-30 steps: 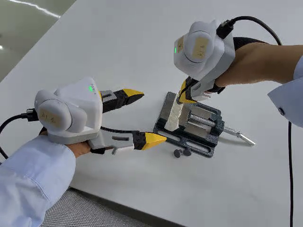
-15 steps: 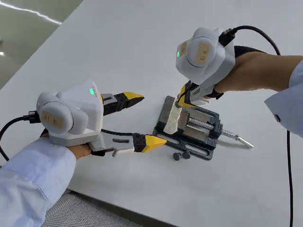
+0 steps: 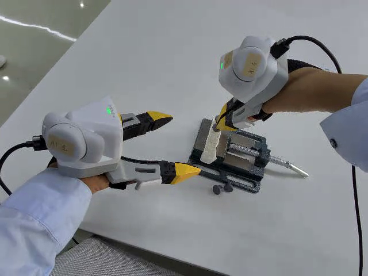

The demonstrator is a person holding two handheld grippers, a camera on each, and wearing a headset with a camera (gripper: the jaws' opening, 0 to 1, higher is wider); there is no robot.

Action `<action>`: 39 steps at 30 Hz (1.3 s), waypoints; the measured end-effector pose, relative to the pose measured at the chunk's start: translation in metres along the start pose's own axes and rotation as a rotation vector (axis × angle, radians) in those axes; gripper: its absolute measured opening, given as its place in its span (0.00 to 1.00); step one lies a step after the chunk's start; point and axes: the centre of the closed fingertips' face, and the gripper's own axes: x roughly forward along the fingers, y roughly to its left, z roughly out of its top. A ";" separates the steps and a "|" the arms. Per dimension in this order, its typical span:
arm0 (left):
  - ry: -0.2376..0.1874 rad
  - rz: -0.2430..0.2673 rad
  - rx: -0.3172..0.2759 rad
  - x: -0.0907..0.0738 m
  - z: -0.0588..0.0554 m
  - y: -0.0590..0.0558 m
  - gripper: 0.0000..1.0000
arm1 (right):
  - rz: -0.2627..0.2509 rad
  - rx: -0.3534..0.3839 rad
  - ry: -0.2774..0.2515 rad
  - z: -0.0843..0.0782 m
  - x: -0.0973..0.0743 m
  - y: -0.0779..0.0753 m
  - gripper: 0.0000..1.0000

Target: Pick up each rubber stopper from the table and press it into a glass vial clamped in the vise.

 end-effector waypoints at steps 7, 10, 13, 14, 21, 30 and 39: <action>-0.002 0.000 -0.010 0.001 0.001 -0.001 0.62 | -0.008 0.134 -0.124 -0.001 -0.011 0.007 0.06; -0.001 -0.001 -0.013 0.001 0.001 -0.002 0.63 | -0.015 0.164 -0.148 -0.006 -0.014 0.011 0.09; -0.002 -0.002 -0.018 0.001 0.001 -0.003 0.64 | -0.024 0.222 -0.212 -0.006 -0.018 0.022 0.11; -0.001 -0.004 -0.019 0.001 0.001 -0.004 0.64 | -0.026 0.233 -0.225 -0.006 -0.019 0.025 0.12; 0.008 -0.010 -0.011 0.000 0.001 -0.008 0.68 | -0.037 0.295 -0.268 -0.016 -0.019 0.044 0.18; 0.026 -0.016 -0.007 -0.002 -0.001 -0.012 0.71 | -0.060 0.327 -0.290 -0.028 -0.014 0.060 0.17; 0.034 -0.021 -0.002 -0.002 0.001 -0.017 0.71 | -0.050 0.326 -0.254 -0.049 0.003 0.083 0.11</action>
